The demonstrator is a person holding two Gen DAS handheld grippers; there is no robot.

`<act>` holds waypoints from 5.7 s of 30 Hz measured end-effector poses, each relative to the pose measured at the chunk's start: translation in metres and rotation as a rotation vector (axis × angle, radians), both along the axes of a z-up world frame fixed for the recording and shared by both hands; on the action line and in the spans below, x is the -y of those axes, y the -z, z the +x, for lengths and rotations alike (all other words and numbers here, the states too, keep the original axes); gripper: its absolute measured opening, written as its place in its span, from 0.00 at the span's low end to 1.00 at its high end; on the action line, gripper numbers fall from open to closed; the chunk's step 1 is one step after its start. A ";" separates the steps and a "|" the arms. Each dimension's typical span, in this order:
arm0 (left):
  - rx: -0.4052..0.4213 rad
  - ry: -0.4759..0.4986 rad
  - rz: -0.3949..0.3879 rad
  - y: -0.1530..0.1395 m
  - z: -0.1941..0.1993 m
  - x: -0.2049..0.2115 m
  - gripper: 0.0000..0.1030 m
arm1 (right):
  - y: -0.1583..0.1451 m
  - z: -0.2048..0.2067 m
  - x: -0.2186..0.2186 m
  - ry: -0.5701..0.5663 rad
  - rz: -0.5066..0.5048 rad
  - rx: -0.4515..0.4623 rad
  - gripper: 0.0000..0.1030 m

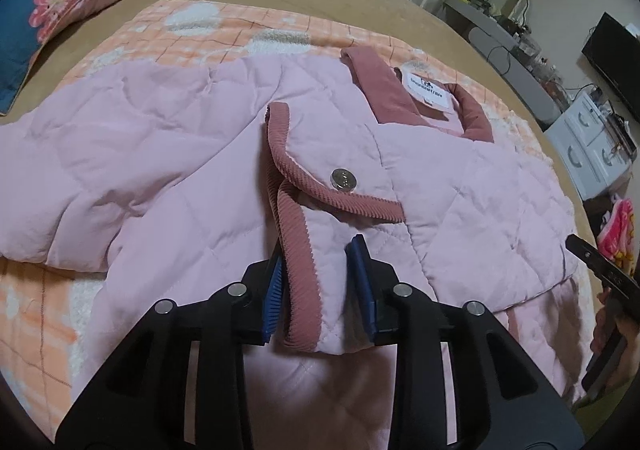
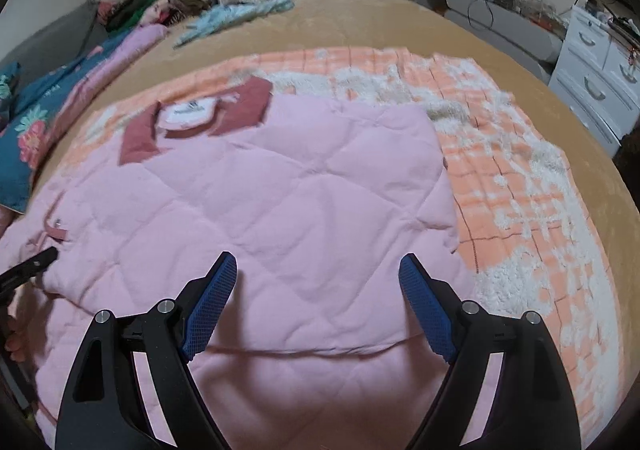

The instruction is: Fold large clothes

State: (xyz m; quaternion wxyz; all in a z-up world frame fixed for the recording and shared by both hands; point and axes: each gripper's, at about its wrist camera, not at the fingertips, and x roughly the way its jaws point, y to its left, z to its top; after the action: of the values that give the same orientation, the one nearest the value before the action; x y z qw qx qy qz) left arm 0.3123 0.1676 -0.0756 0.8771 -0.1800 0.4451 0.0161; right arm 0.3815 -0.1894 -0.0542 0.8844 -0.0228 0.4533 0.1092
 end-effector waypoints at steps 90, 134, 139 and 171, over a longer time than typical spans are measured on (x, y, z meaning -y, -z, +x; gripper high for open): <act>0.064 -0.470 0.056 -0.081 -0.139 -0.180 0.91 | -0.110 -0.131 -0.280 -0.479 0.107 0.178 0.96; -0.005 -0.923 -0.223 0.020 -0.168 -0.336 0.91 | -0.042 -0.131 -0.406 -0.649 0.027 0.081 0.96; 0.047 -0.956 -0.233 0.027 -0.169 -0.342 0.91 | -0.043 -0.124 -0.387 -0.621 0.036 0.080 0.96; 0.435 -0.738 -0.011 -0.115 -0.167 -0.260 0.07 | -0.080 -0.124 -0.216 -0.349 0.123 0.119 0.96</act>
State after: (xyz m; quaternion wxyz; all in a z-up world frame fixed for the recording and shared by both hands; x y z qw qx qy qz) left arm 0.1457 0.4271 0.0390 0.8851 -0.3309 0.1554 0.2882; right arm 0.2576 0.0267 0.0259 0.8771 -0.0535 0.3816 0.2866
